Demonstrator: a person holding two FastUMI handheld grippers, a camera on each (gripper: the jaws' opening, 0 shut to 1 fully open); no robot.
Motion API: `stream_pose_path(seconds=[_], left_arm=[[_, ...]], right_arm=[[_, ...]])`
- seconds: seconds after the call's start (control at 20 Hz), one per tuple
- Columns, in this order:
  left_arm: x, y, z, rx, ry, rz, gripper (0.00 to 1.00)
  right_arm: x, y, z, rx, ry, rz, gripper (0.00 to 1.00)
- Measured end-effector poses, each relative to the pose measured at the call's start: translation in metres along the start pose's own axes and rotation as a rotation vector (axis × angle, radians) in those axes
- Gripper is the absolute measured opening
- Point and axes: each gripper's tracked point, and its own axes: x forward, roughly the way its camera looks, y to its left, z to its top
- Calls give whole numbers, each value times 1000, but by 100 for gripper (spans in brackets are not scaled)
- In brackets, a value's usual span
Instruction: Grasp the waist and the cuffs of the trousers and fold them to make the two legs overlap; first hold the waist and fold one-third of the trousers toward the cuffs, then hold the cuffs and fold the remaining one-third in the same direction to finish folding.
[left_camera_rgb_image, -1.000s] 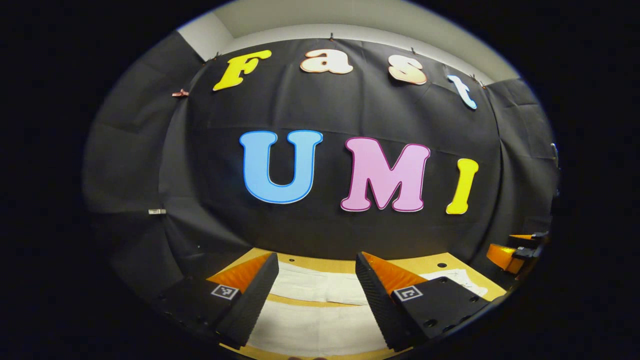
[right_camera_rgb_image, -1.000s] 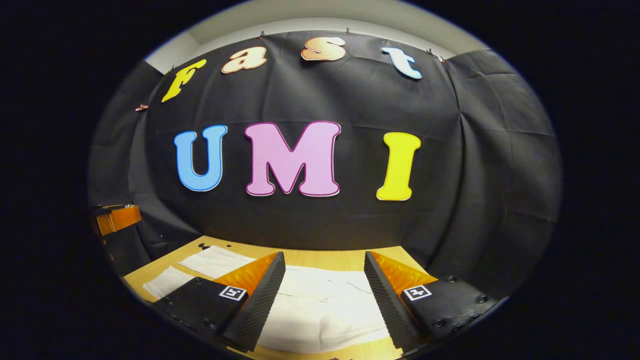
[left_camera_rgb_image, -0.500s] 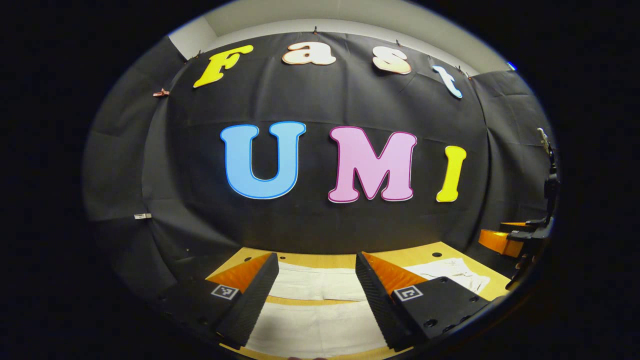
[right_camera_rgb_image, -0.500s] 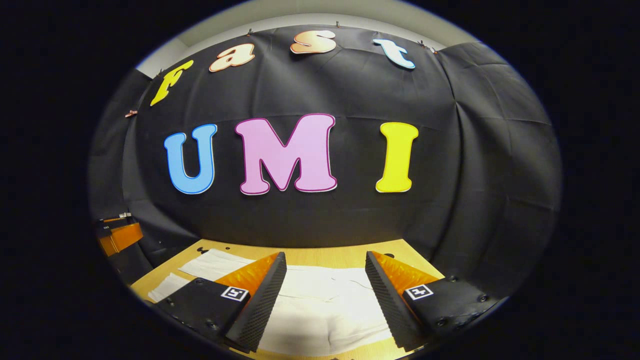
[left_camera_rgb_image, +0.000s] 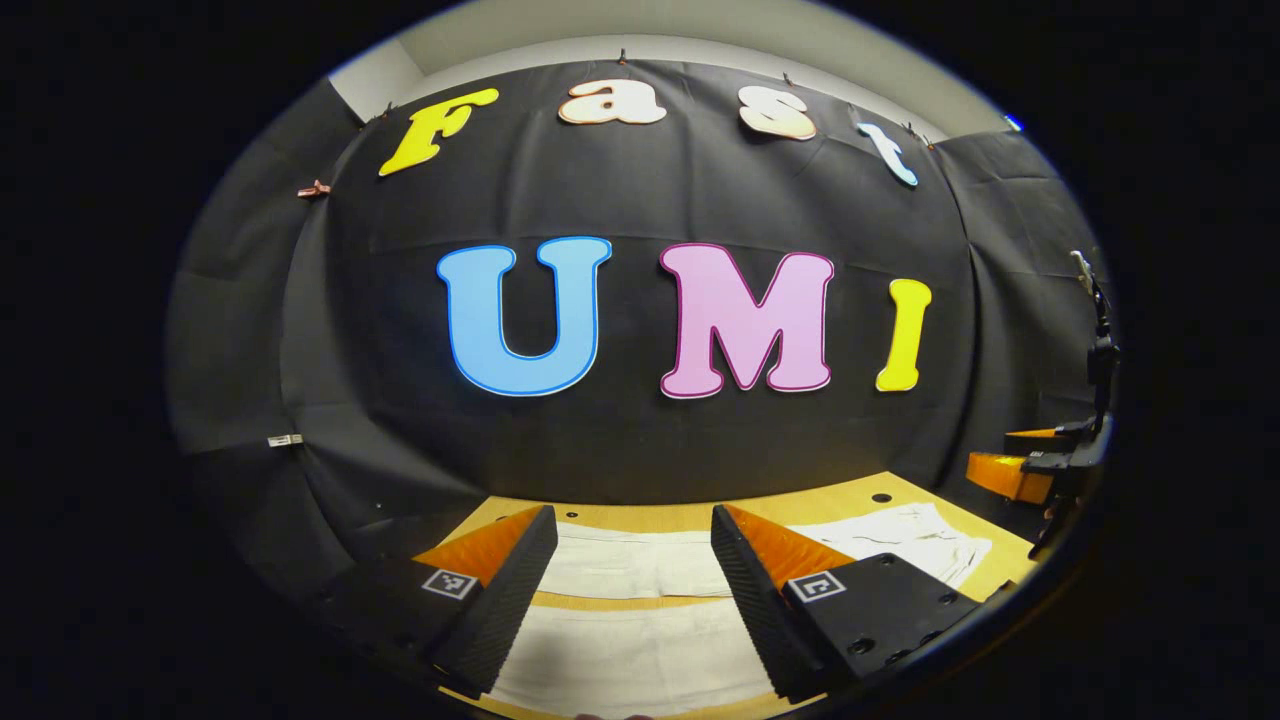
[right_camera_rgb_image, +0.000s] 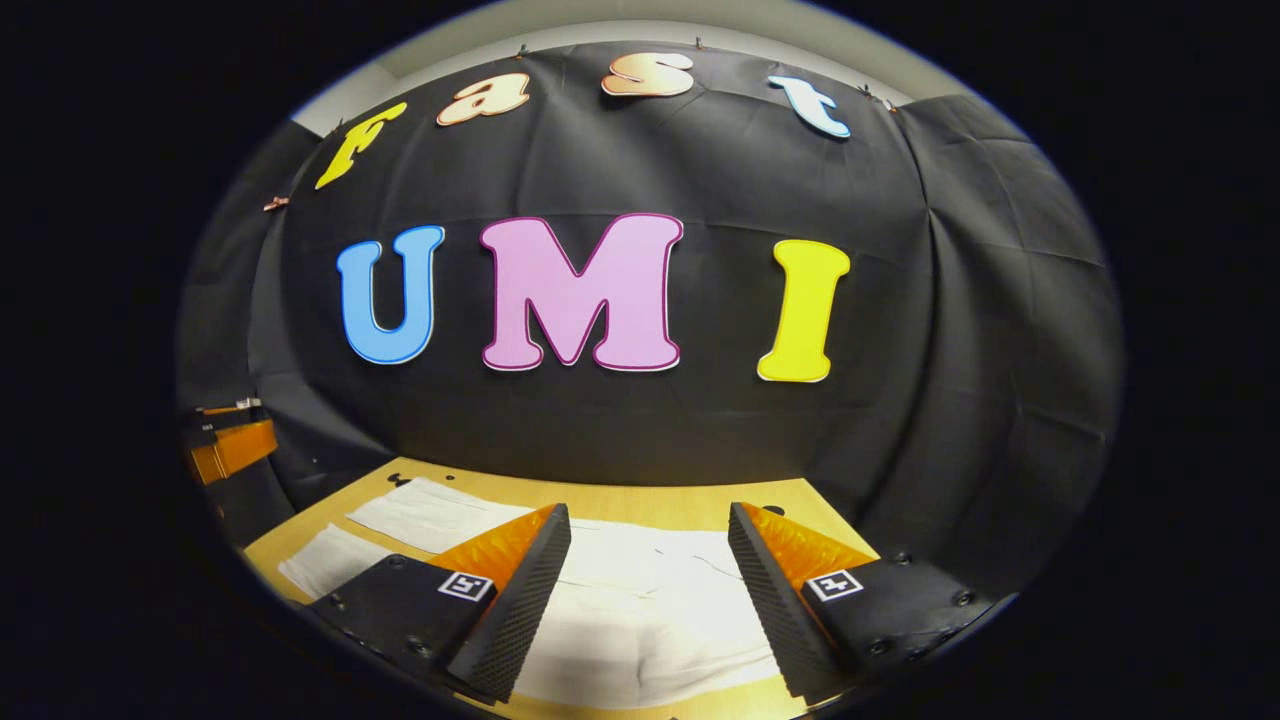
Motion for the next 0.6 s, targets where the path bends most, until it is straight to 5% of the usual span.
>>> stream_pose_path(seconds=[0.6], left_arm=[[1,50,-45,95,100,46,100]], right_arm=[[28,-96,-60,-380,164,27,97]])
